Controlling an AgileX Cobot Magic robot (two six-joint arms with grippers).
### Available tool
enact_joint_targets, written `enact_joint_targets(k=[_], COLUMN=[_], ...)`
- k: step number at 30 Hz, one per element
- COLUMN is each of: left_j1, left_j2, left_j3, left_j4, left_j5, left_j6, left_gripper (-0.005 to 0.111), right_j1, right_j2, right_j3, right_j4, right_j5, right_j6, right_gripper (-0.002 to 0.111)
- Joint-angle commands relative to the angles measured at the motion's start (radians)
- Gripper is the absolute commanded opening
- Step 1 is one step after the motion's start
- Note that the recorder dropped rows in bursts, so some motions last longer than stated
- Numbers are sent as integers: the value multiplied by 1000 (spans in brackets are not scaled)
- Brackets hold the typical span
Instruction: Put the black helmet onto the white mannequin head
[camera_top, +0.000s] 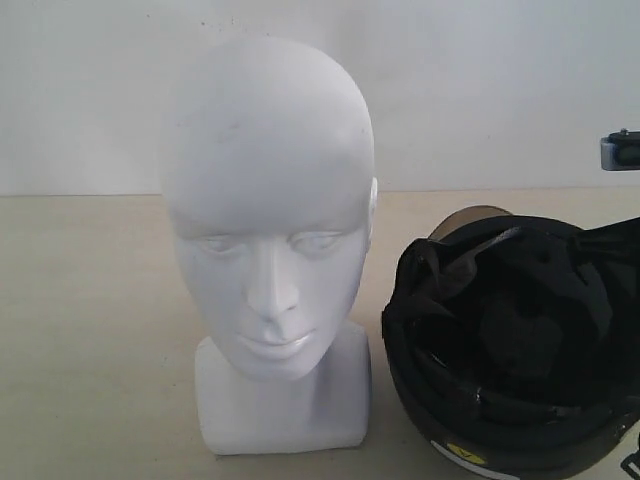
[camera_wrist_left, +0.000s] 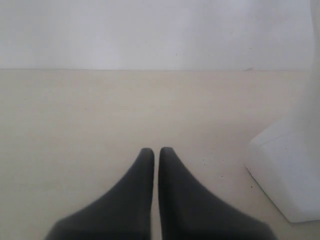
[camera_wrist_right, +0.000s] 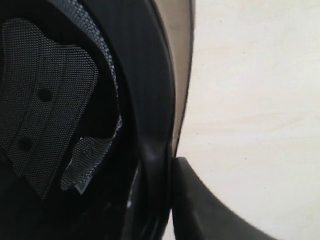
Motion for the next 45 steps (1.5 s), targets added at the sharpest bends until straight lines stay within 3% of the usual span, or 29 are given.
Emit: enact_joint_targets(k=[1, 15, 18, 23, 24, 33, 35, 36, 37, 45], left_j1=[0, 0, 0, 0, 0, 0, 0, 0, 0, 0], left_j2=[-4, -4, -4, -4, -4, -4, -4, -4, -4, -4], left_j3=[4, 4, 4, 4, 4, 4, 4, 4, 4, 4], left_j4=[1, 1, 1, 1, 1, 1, 1, 1, 1, 1], left_j5=[1, 1, 1, 1, 1, 1, 1, 1, 1, 1], left_j6=[5, 5, 5, 5, 5, 5, 5, 5, 5, 5], left_gripper=[4, 4, 4, 4, 4, 4, 4, 4, 4, 4], right_j1=[-5, -5, -5, -5, -5, -5, -5, -5, -5, -5], right_j2=[-14, -14, -14, -14, -14, -57, -37, -22, -12, 25], right_j3=[1, 1, 1, 1, -2, -129, -133, -133, -133, -131], right_j4=[3, -1, -1, -1, 5, -60, -162, -202, -223, -234], right_j5=[-21, -72, -83, -95, -95, -64, -62, -48, -47, -6], right_j6=[-18, -15, -15, -15, -15, -27, -60, -66, -71, -115], right_gripper=[0, 4, 17, 51, 52, 49, 30, 13, 3, 0])
